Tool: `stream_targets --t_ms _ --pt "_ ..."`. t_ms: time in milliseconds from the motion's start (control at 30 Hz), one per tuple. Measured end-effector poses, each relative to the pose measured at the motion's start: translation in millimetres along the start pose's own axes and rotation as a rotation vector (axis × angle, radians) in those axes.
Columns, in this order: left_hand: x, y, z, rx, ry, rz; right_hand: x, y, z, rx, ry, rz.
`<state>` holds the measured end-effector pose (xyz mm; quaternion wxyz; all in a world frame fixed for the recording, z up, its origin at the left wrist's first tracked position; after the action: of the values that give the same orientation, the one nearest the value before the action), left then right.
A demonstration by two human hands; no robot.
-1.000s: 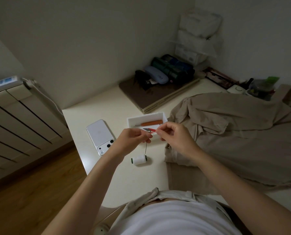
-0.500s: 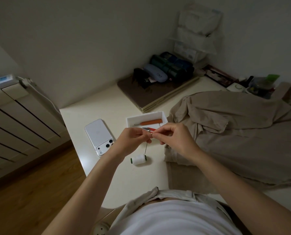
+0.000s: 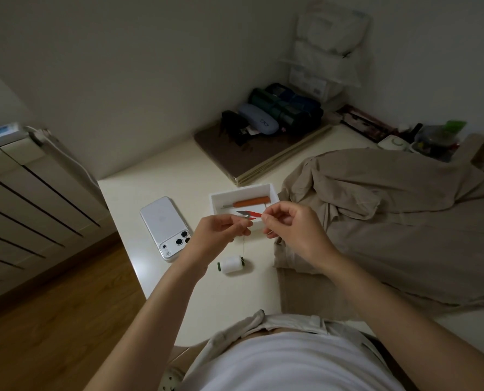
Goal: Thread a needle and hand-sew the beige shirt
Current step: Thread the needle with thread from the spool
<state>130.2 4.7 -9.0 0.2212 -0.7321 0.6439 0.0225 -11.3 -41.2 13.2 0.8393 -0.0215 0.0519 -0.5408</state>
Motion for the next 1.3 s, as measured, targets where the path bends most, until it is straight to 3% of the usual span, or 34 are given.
stream_targets --t_ms 300,1067,1300 --pt "-3.0 6.7 -9.3 -0.116 0.048 0.003 -1.6 2.2 -2.4 0.035 -0.010 -0.004" --pt "-7.0 7.4 -5.0 0.024 0.026 -0.018 -6.8 2.9 -0.5 -0.082 -0.121 -0.016" --pt "-13.7 -1.6 0.2 -0.193 0.022 -0.162 -10.8 -2.0 0.8 -0.018 -0.131 -0.087"
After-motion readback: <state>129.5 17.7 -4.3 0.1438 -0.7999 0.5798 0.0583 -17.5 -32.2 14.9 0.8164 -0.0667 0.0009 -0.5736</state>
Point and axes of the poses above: each hand's wrist, its own x-axis towards the middle knuckle, its own y-axis out of the palm, z = x × y, the point moved 9 cm from there along x, towards the middle knuckle, and after that the axes turned 7 degrees about x, right-handed, at the moved point
